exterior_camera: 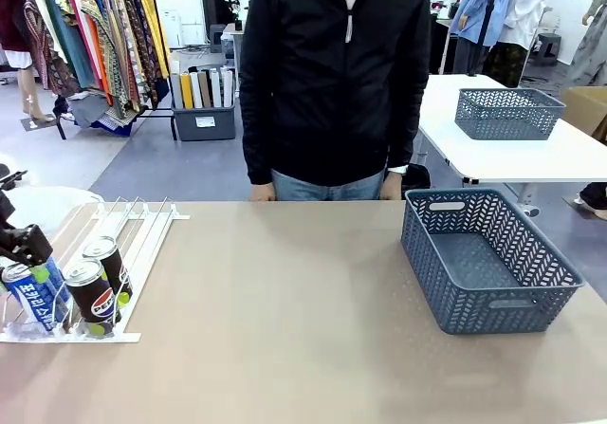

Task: Retrieve and store the cans from the dispenser.
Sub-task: Pick up one can from the Automatic Can Dispenser and place it in the middle of the table.

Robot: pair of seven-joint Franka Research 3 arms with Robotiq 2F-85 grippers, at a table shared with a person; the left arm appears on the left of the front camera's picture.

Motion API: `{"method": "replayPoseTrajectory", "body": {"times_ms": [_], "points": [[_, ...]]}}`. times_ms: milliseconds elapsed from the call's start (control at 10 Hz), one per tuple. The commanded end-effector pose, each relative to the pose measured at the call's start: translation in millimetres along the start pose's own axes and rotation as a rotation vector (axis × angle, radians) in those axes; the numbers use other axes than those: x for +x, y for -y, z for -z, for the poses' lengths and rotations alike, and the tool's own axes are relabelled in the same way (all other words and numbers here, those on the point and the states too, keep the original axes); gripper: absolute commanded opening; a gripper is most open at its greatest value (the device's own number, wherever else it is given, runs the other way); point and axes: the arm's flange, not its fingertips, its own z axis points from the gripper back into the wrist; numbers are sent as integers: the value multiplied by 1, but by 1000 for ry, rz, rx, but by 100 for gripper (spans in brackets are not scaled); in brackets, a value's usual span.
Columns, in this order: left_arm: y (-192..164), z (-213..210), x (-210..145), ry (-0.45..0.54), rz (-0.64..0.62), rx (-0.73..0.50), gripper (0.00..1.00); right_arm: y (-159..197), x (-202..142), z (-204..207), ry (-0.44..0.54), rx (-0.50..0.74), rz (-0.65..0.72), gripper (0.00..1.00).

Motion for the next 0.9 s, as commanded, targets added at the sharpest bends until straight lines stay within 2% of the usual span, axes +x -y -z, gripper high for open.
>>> {"method": "replayPoseTrajectory", "body": {"times_ms": [0,300,600,800], "points": [[1,2,-1,-5,-18,7,0,-4,3,1,15,17,-2,100],[7,-19,-9,34,0,42,0,-4,3,1,15,17,-2,100],[27,-96,-42,78,64,103,0,-4,3,1,15,17,-2,100],[40,-142,-61,146,123,103,0,-4,3,1,15,17,-2,100]]}}
